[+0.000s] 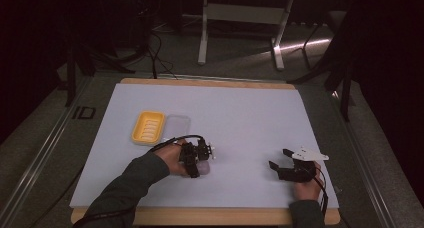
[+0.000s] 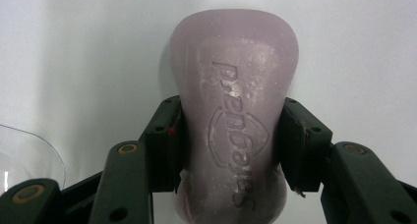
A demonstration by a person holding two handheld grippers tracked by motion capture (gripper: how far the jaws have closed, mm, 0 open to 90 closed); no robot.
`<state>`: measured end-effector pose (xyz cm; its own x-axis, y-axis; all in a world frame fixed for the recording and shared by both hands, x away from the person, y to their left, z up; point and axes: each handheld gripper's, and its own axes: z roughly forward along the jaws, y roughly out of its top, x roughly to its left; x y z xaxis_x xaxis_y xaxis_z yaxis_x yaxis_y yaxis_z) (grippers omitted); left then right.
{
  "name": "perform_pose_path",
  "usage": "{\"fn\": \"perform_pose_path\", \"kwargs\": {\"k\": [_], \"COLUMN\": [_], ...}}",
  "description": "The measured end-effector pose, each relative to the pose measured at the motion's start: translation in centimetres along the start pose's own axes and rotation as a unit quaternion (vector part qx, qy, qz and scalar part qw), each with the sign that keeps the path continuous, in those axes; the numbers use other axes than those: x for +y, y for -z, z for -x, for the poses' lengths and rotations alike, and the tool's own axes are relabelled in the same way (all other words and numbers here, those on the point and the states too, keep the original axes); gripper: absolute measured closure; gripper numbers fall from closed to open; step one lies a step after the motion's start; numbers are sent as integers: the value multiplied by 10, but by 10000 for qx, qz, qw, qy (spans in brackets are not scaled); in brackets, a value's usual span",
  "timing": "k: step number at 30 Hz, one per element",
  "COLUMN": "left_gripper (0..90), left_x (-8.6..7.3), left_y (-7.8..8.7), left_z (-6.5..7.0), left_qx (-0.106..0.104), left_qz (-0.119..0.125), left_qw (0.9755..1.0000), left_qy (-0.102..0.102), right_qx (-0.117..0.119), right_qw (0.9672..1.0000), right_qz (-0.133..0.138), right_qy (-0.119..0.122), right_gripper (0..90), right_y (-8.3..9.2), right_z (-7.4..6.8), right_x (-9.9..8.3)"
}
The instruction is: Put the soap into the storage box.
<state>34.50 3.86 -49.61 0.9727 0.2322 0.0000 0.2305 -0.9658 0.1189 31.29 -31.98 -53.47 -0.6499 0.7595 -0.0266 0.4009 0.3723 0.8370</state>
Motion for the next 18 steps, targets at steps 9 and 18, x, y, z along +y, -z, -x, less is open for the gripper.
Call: {"fn": "perform_pose_path", "kwargs": {"k": [9,18], "left_gripper": [494,494], "left_x": [0,-2], "left_y": [3,6], "left_z": [-2,-6], "left_qx": [-8,2], "left_qz": [-75,-14], "left_qw": [9999,9997], "left_qy": [119,262], "right_qx": [1,0], "right_qw": [10000,10000], "right_qz": [0,2], "right_qy": [0,-1], "right_gripper": [225,224], "right_y": [0,0], "right_z": [0,0], "right_x": [0,0]}}
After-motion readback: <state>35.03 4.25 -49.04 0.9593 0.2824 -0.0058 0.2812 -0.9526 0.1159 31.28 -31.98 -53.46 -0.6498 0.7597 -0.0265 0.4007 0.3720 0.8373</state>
